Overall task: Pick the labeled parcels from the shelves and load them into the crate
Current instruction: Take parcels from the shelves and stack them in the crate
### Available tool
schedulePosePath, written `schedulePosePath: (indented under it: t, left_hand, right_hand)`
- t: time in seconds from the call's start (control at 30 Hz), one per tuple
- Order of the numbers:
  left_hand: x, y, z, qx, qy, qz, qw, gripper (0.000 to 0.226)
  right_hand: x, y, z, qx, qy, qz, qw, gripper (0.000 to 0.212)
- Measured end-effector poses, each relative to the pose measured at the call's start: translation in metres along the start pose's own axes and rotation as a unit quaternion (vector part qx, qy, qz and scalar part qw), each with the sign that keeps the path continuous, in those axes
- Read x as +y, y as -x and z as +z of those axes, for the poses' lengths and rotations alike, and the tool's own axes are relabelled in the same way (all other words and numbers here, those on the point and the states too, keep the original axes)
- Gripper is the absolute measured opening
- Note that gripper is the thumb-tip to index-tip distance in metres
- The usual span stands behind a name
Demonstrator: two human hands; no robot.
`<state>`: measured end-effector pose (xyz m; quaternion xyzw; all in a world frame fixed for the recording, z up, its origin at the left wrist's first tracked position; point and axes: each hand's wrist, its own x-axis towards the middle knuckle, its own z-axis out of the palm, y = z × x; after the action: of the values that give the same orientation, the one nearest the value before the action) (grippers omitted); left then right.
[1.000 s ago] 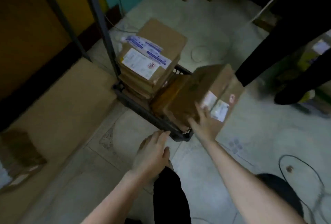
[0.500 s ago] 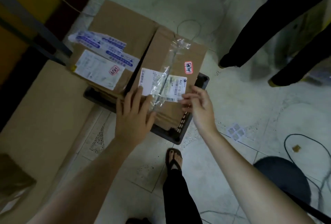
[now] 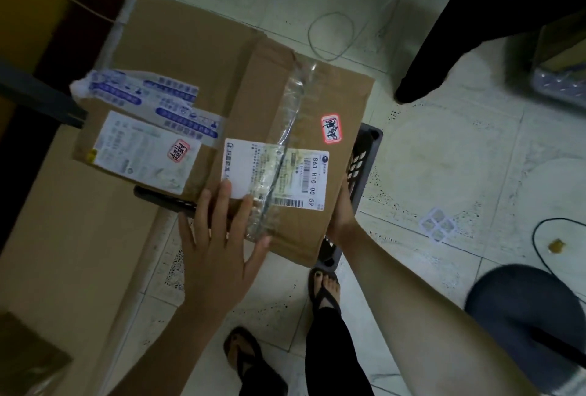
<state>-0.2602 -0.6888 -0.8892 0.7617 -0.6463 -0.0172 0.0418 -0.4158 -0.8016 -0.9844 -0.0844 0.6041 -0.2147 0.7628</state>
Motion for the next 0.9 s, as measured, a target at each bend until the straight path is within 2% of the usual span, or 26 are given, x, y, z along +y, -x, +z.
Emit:
schedulePosePath:
  t: [0.13,0.23,0.3,0.4,0.47,0.53,0.6,0.63,0.67,0.73,0.8,0.9]
  left_hand:
    - [0.002,-0.014,-0.008,0.039,0.042,-0.006,0.998,0.049]
    - [-0.015,-0.030,-0.014,0.067,0.051,-0.005,0.996,0.045]
    - [-0.026,-0.035,-0.015,0.048,0.028,-0.003,0.998,0.044]
    - [-0.028,-0.025,-0.016,0.012,-0.013,0.026,1.000,0.046]
    - [-0.026,-0.019,-0.016,0.003,-0.039,0.040,0.998,0.047]
    - [-0.024,-0.017,-0.015,0.002,-0.037,0.042,0.998,0.048]
    - [-0.016,-0.015,-0.016,0.001,-0.019,0.040,0.999,0.049]
    - [-0.010,-0.013,-0.016,-0.002,-0.008,0.039,0.999,0.049]
    - [-0.003,-0.011,-0.016,-0.008,0.003,0.035,0.999,0.049]
    - [0.011,-0.006,-0.017,-0.020,0.026,0.023,0.999,0.049]
    - [0.020,-0.003,-0.018,-0.034,0.043,0.010,0.998,0.050]
    - [0.027,0.002,-0.020,-0.043,0.067,-0.007,0.997,0.052]
  right_hand:
    - [0.004,0.007,0.012,-0.034,-0.014,-0.043,0.998,0.079]
    - [0.004,0.014,0.017,-0.052,0.053,-0.106,0.992,0.077]
    - [0.007,0.023,0.020,-0.045,0.133,-0.130,0.982,0.076]
    - [0.015,0.028,0.006,-0.025,0.320,-0.195,0.927,0.069]
    - [0.009,0.036,-0.005,-0.003,0.391,-0.232,0.891,0.059]
    - [-0.008,0.055,-0.005,0.012,0.375,-0.323,0.869,0.052]
    - [-0.026,0.082,0.003,-0.033,0.318,-0.427,0.846,0.048]
    - [-0.031,0.094,0.007,-0.059,0.294,-0.444,0.844,0.046]
    - [-0.034,0.104,0.011,-0.071,0.277,-0.428,0.857,0.049]
    - [-0.035,0.113,0.013,-0.040,0.267,-0.378,0.885,0.066]
    - [-0.034,0.114,0.011,0.011,0.301,-0.347,0.888,0.085]
    - [-0.033,0.110,0.009,0.018,0.319,-0.366,0.874,0.085]
